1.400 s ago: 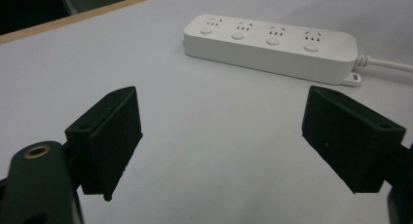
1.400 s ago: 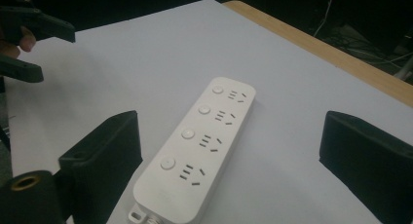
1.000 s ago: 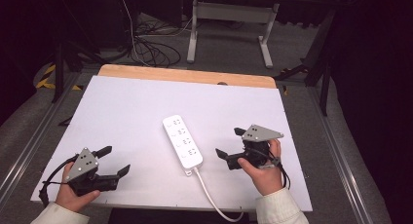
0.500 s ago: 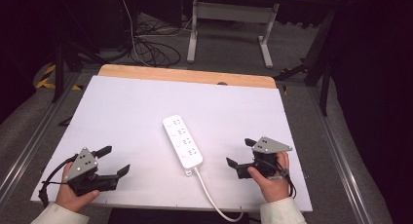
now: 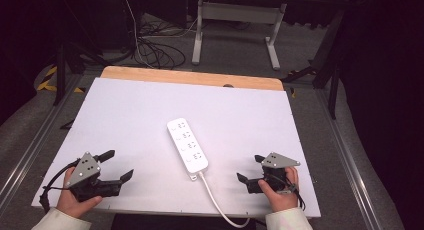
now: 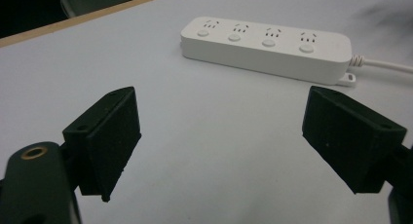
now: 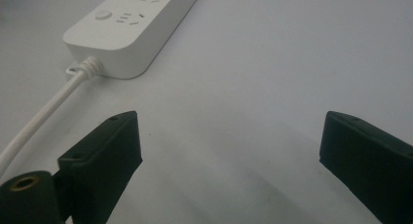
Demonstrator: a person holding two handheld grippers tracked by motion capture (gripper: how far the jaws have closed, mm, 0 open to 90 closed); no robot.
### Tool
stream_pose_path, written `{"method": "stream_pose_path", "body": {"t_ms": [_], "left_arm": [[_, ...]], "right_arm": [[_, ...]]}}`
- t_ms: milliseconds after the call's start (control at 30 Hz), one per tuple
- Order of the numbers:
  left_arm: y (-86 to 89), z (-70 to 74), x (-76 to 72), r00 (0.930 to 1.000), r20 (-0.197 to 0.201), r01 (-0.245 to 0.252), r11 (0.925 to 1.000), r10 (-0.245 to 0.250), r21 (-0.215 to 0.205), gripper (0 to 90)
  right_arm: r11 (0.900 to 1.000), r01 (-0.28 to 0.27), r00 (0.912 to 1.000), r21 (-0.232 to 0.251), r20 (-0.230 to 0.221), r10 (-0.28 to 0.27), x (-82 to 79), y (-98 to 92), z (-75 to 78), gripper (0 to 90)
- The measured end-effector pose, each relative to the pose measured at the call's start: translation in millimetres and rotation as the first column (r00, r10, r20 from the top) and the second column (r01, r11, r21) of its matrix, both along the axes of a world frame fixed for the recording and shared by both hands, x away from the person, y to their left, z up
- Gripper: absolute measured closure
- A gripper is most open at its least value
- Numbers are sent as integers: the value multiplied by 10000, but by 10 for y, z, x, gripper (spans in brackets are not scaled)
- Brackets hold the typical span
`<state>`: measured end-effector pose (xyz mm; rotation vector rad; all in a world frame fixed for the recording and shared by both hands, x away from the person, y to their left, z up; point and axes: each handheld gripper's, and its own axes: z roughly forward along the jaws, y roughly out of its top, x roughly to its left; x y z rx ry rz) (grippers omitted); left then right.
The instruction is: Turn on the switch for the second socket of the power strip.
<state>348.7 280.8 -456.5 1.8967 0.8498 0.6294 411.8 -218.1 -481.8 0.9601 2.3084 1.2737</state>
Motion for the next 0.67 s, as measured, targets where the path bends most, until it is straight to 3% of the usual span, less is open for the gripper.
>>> {"method": "stream_pose_path", "body": {"t_ms": [67, 300, 500, 667], "left_arm": [[13, 7, -11, 10000, 28, 0, 10000, 0, 63, 141], [41, -1, 13, 9997, -232, -62, 9992, 53, -396, 134], [38, -15, 41, 9995, -326, 18, 9993, -29, -362, 133], [27, -21, 34, 9997, -263, -25, 9996, 18, -285, 133]], "right_arm": [[10000, 19, 10000, -6, -57, -19, -16, -16, -19, 86], [9996, 102, 9998, -259, -153, -106, -17, -59, -4, 92], [9984, 488, 9988, -272, 88, -486, -18, -88, -5, 81], [9984, 467, 9988, -323, 180, -461, -22, -83, -4, 81]]}}
